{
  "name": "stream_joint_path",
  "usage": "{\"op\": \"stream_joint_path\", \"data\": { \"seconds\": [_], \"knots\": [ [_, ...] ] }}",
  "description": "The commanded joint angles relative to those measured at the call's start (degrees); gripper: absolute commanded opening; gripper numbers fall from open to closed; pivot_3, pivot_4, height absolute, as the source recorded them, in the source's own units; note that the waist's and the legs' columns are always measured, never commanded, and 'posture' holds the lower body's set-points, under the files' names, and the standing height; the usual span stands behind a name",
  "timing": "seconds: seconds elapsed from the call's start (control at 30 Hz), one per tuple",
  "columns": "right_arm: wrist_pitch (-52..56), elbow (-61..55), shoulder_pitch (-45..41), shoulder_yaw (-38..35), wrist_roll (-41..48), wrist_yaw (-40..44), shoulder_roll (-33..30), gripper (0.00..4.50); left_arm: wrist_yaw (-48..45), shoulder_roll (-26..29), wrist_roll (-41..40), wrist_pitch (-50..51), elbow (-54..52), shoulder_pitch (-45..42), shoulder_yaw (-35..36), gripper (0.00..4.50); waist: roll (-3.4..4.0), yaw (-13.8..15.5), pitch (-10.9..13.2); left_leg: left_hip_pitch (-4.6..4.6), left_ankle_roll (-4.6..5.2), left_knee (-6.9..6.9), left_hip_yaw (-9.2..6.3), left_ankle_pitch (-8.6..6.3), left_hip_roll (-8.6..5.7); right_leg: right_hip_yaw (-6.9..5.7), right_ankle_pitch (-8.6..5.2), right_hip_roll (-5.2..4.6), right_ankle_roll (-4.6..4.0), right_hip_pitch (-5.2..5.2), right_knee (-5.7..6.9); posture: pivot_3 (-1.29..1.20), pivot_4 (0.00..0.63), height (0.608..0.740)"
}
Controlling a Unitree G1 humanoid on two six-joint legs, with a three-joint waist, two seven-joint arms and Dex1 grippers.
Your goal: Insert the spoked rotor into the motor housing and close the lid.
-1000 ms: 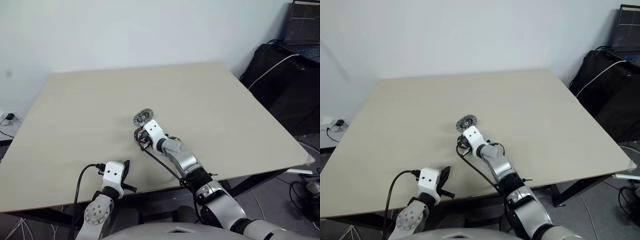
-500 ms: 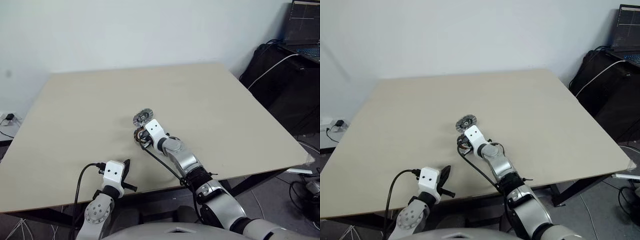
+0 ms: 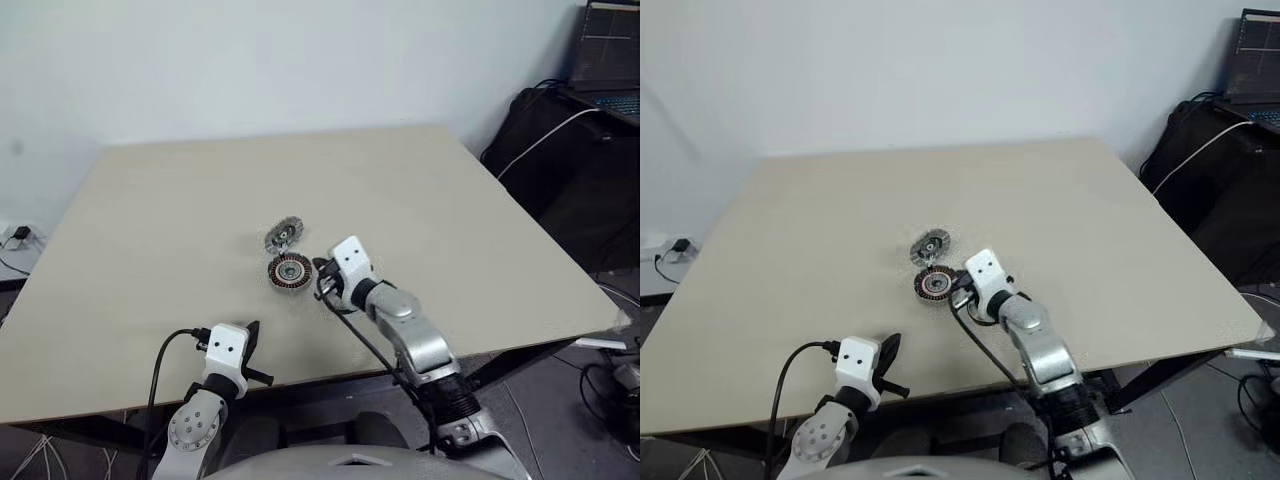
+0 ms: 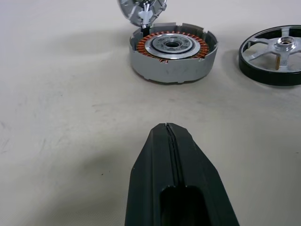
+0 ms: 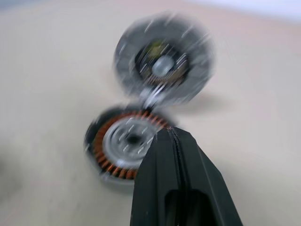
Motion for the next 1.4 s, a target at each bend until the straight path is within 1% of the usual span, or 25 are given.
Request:
{"op": "stream_joint_path", "data": {
  "seconds": [0.03,0.17,0.23,0.4,0.57,0.7,1.17,1.27,1.3,1.33,1.4],
  "knots": [
    [4.62,-7.53,4.0,-5.0,3.43,-0.35,-2.19,0.6,-0.54,0.19,-0.7,-0.04,-1.86,-0.66,-0.12,0.0,-0.03,0.47,0.01,0.0,0.05,0.0,0.0,0.02,-0.03,-0.01,-0.02,0.03,0.01,0.01,-0.01,0.0,0.0,0.74],
    [8.78,-9.77,9.39,-8.87,5.2,-1.99,-3.94,1.89,-1.48,0.58,-0.9,0.29,-1.39,-1.18,-0.2,0.0,-0.08,0.45,0.03,-0.02,0.04,0.02,0.03,-0.01,-0.05,0.01,-0.02,-0.04,0.02,0.02,-0.04,0.0,0.0,0.74],
    [10.05,-10.29,10.46,-9.72,5.98,-2.62,-4.09,2.57,-1.74,0.6,-0.96,0.39,-1.27,-1.27,-0.13,0.0,-0.08,0.29,0.04,-0.02,0.03,0.02,0.03,-0.01,-0.02,0.02,-0.03,-0.08,0.02,0.02,-0.04,0.0,0.0,0.74],
    [17.76,-12.08,10.99,-14.4,11.52,-5.69,0.08,4.15,-2.35,0.74,-1.12,1.09,-1.26,-1.6,-0.04,0.0,-0.05,0.29,0.05,-0.02,0.04,0.02,0.01,0.01,0.06,0.02,-0.11,-0.03,0.16,-0.01,-0.02,0.0,0.0,0.74],
    [25.18,-11.59,9.36,-17.9,18.0,-7.24,4.05,4.15,-2.53,0.77,-1.34,1.6,-1.59,-1.48,0.01,0.0,-0.07,0.33,0.05,-0.03,0.06,0.03,0.02,0.0,0.01,0.04,-0.07,-0.11,0.11,0.01,-0.04,0.0,0.0,0.74],
    [29.12,-10.12,7.46,-19.98,21.01,-9.09,6.04,4.15,-2.3,0.85,-1.48,1.7,-2.01,-0.93,-0.06,0.0,-0.05,0.3,0.05,-0.04,0.02,0.03,0.01,-0.02,0.02,0.04,-0.01,-0.13,0.02,-0.01,-0.05,0.0,0.0,0.74],
    [28.66,-4.85,4.57,-20.31,21.41,-12.31,5.86,4.15,-1.77,0.88,-1.32,3.48,-4.6,-0.49,0.04,0.0,-0.02,0.23,0.07,-0.04,-0.04,0.03,0.01,-0.05,0.02,0.03,-0.02,-0.09,0.03,-0.02,-0.05,0.0,0.0,0.74],
    [28.82,-4.41,4.5,-20.8,22.68,-12.09,6.35,4.15,-1.7,0.86,-1.22,3.81,-4.95,-0.46,-0.06,0.0,0.0,0.23,0.08,-0.04,0.01,0.02,0.01,-0.03,0.01,0.04,-0.02,-0.1,0.03,-0.02,-0.05,0.0,0.0,0.74],
    [29.37,-4.38,4.5,-21.42,23.82,-11.72,6.8,3.75,-1.68,0.85,-1.15,3.87,-5.03,-0.43,-0.15,0.0,0.01,0.24,0.08,-0.05,0.01,0.02,0.01,-0.02,0.01,0.04,-0.02,-0.1,0.03,-0.02,-0.05,0.0,0.0,0.74],
    [30.23,-4.35,4.48,-22.15,25.02,-11.45,7.27,3.53,-1.67,0.85,-1.13,3.9,-5.06,-0.42,-0.22,0.0,0.0,0.23,0.08,-0.04,0.02,0.02,0.01,-0.02,0.02,0.04,-0.02,-0.1,0.03,-0.02,-0.05,0.0,0.0,0.74],
    [32.01,-4.15,4.56,-23.42,27.35,-11.07,7.85,2.89,-1.69,0.86,-1.12,3.9,-5.04,-0.4,-0.33,0.0,0.01,0.23,0.08,-0.05,0.02,0.03,0.01,-0.02,0.02,0.04,-0.03,-0.1,0.03,-0.02,-0.05,0.0,0.0,0.74]
  ]
}}
